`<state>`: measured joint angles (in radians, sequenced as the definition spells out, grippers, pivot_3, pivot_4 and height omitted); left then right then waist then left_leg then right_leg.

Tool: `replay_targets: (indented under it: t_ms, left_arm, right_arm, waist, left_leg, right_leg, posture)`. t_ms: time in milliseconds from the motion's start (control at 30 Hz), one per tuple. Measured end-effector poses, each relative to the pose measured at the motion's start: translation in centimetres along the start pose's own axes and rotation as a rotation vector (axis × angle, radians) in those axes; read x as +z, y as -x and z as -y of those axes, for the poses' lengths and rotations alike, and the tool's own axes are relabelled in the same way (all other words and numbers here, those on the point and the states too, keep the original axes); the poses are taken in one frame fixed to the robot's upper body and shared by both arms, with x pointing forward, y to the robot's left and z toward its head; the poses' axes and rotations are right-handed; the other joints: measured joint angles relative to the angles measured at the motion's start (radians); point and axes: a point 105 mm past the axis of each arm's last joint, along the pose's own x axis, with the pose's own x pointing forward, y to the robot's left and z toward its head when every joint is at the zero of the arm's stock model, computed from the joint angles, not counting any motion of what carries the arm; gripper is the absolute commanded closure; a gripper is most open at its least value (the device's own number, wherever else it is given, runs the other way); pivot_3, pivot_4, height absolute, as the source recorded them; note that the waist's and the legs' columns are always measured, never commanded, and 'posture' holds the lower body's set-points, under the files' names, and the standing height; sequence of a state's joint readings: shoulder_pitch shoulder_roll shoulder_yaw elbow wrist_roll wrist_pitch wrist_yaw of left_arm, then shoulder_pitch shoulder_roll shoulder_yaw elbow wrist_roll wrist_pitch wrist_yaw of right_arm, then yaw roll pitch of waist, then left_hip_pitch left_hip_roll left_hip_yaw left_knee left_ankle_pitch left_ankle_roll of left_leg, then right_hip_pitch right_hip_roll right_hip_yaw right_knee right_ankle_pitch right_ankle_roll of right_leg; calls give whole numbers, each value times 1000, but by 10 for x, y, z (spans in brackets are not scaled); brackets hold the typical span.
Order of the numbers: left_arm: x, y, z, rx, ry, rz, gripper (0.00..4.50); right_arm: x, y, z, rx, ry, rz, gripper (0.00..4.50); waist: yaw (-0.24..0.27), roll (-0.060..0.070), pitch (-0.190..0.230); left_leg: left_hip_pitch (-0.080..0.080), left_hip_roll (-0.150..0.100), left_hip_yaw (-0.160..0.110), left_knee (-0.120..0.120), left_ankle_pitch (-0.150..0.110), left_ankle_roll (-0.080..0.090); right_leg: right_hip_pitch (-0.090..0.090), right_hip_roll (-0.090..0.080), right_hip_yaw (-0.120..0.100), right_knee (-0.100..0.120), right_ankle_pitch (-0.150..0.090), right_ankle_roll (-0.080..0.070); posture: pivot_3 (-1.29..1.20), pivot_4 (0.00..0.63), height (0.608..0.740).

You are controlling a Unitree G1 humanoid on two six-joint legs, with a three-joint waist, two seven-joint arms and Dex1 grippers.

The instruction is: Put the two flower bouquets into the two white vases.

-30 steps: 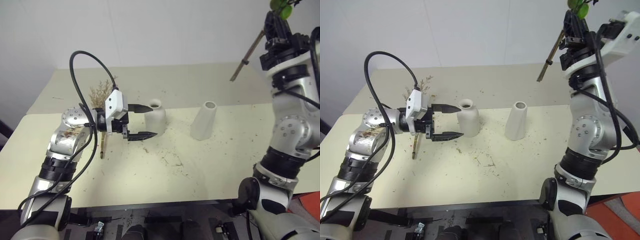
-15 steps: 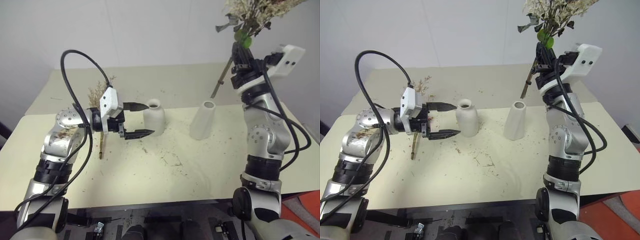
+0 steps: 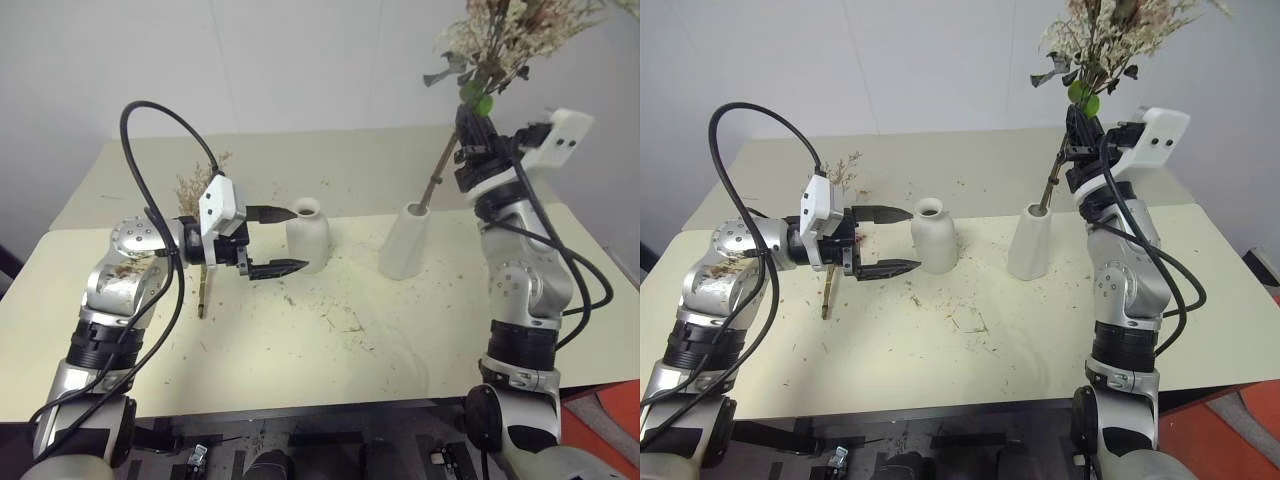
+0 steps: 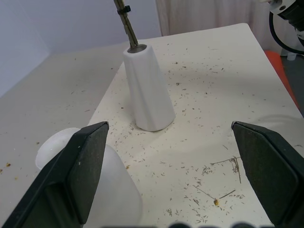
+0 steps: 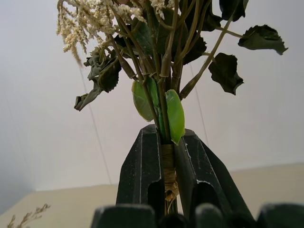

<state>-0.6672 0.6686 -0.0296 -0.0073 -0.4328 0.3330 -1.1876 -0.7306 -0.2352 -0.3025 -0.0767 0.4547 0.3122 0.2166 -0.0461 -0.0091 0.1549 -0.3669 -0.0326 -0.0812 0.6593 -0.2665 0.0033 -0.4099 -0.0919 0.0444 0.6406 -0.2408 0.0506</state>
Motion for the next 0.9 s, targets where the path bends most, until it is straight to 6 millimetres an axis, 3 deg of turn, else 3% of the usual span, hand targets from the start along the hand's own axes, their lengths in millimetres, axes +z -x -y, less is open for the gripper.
replay_targets:
  t_ms: [900]
  left_arm:
    - [-1,2,-1,23,2,-1,0]
  right_arm:
    - [-10,9,-23,93,12,33,4324]
  waist:
    - [-4,0,0]
  left_leg:
    - [2,0,0,0,0,0]
  right_leg:
    - [1,0,0,0,0,0]
  posture:
    - [0,150,740]
